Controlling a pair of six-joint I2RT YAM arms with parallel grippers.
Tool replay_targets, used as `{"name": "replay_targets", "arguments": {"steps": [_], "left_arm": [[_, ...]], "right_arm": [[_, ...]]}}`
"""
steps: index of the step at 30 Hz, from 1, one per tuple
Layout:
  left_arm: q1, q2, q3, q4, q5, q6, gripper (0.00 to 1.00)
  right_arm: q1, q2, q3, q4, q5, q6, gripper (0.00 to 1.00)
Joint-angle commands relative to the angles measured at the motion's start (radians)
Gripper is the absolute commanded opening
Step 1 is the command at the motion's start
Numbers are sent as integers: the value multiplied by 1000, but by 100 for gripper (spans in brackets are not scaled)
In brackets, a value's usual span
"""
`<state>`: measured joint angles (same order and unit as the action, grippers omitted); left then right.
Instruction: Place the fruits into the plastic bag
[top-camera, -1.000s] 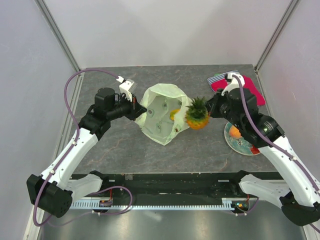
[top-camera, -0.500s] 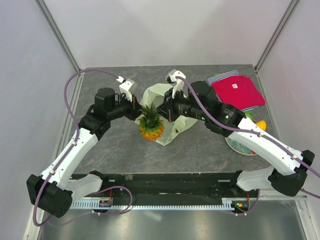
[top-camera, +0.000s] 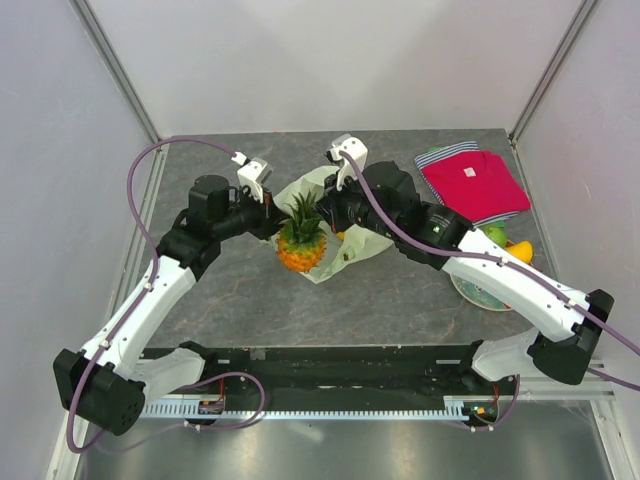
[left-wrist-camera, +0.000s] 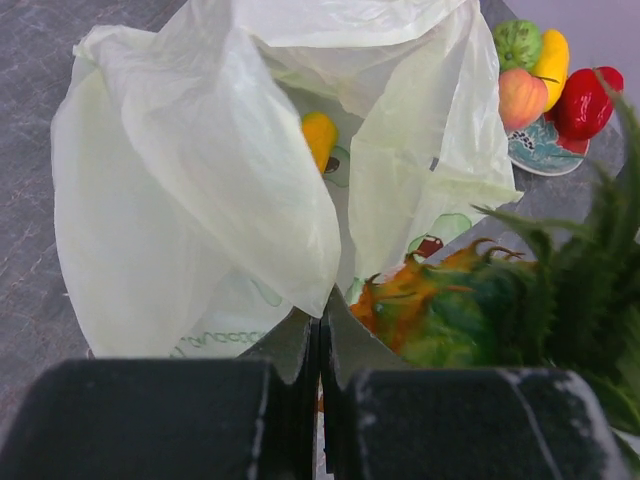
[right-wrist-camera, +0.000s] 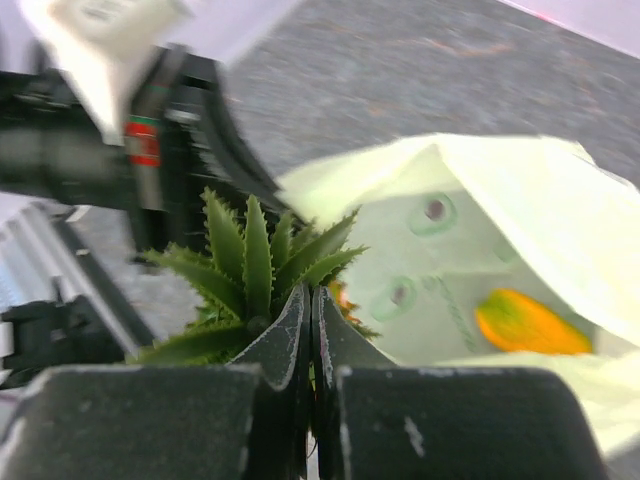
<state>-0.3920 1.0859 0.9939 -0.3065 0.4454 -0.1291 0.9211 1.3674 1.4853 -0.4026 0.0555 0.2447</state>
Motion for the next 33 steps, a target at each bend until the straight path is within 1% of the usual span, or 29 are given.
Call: {"name": "replay_targets", "arguments": {"steps": [1, 9, 17, 20, 21, 26, 27, 30, 33], "left_arm": [[2, -17, 32, 20, 10, -3, 2], [2, -14, 34, 21, 12, -3, 2], [1, -17, 32, 30, 45, -7, 2], [1, -15, 32, 33, 53, -9, 1], [1, -17, 32, 33, 56, -9, 1], [1, -17, 29, 38, 68, -10, 1], [1, -14, 29, 41, 70, -12, 1], [2, -14, 29, 41, 75, -14, 2], [2, -14, 29, 41, 79, -14, 1]], "right_arm": [[1, -2, 3, -12, 208, -50, 0], [-2, 42, -13, -28, 288, -74, 0], [-2, 99, -34, 28, 377, -107, 0], [-1, 91, -117, 138, 362, -94, 0], [-1, 87, -137, 204, 362, -87, 0], [-1, 90, -256, 379, 394, -73, 0], [-2, 99, -261, 422, 392, -70, 0], [-1, 131, -263, 471, 339, -50, 0], [-2, 153, -273, 521, 333, -22, 0]]}}
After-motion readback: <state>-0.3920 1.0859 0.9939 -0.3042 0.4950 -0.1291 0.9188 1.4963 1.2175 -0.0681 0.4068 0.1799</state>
